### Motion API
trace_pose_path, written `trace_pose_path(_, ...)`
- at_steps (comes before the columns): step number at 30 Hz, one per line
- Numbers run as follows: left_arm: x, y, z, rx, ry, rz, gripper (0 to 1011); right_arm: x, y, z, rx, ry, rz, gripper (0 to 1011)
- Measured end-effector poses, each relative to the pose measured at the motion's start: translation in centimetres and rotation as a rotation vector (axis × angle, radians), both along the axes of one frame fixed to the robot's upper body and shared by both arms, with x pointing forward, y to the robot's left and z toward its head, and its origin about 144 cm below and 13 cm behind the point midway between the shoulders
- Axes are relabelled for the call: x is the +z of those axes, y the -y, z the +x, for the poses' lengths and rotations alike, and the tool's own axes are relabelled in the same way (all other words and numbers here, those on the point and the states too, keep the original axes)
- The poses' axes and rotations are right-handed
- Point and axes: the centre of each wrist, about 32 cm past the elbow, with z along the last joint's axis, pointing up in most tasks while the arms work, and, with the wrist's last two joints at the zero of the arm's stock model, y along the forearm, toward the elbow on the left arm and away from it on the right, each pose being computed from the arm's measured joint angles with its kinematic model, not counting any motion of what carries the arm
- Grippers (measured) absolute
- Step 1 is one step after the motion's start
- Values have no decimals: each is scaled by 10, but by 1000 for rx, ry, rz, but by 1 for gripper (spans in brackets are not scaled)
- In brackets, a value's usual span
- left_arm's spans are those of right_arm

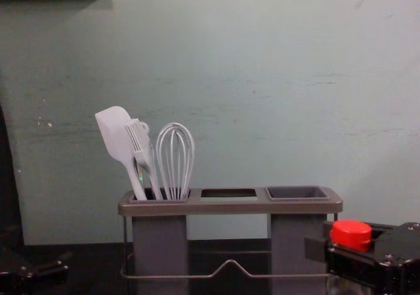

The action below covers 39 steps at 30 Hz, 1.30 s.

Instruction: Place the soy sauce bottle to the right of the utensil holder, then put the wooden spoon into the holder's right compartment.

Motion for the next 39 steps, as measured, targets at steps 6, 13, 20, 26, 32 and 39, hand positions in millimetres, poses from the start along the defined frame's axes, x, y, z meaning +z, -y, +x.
trace_pose_path(6,0,0,0,0,0,0,1005,0,0,0,0,0,0,382)
trace_pose_path(13,0,0,0,0,0,0,1005,5,3,-3,5,17,5,382)
trace_pose_path(20,0,0,0,0,0,0,1005,15,13,-11,-4,35,13,382)
trace_pose_path(26,0,0,0,0,0,0,1005,23,34,-18,-61,52,12,382)
trace_pose_path(32,0,0,0,0,0,0,1005,24,59,-17,-152,68,5,382)
trace_pose_path(39,0,0,0,0,0,0,1005,21,75,-3,-221,74,-8,382)
